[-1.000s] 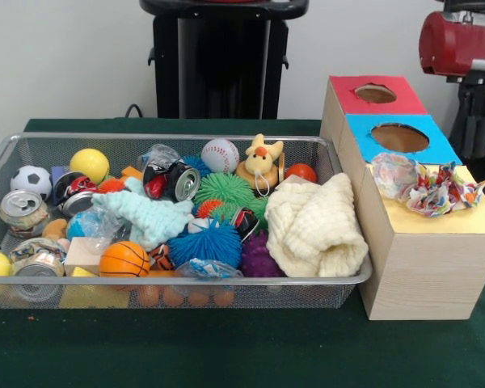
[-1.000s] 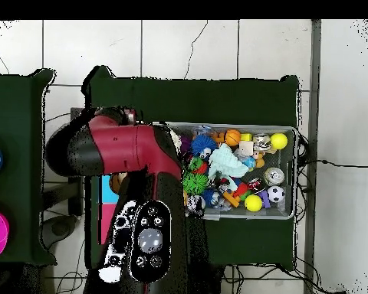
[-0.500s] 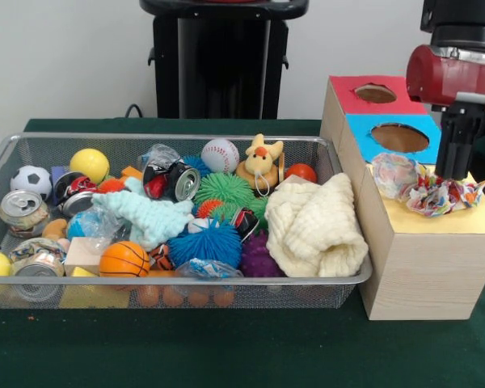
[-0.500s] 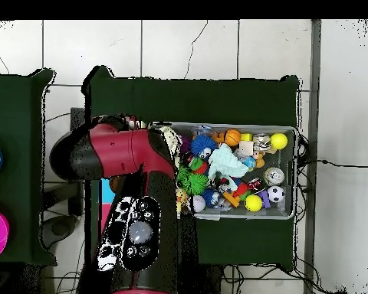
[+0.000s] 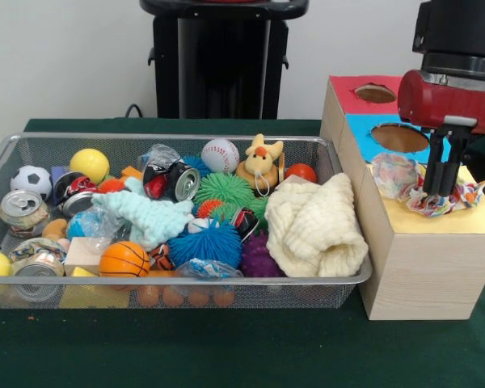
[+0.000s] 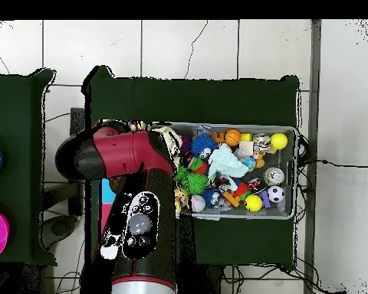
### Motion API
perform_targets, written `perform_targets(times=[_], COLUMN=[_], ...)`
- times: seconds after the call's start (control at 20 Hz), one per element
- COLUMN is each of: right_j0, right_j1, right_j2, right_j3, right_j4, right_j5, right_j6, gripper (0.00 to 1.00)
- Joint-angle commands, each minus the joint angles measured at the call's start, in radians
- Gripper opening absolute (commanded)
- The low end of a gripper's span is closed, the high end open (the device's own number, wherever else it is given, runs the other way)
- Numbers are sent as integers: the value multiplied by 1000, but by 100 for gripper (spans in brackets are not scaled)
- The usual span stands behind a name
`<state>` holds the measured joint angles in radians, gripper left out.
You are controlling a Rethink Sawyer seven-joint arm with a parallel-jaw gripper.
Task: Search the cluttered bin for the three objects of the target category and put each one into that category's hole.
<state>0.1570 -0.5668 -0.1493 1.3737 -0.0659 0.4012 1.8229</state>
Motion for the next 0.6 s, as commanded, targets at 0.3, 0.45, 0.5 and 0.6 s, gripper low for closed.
perform_targets(times=[0.3, 0.45, 0.5, 0.6], right_j0=[-38, -45, -44, -44], right_j1=[36, 41, 43, 46], right_j2=[29, 53, 55, 61], right_j3=[34, 23, 17, 9], right_j4=[29, 54, 61, 70], right_j5=[242, 296, 316, 342], right_j6=[104, 109, 114, 117], gripper=[0, 0, 0, 0])
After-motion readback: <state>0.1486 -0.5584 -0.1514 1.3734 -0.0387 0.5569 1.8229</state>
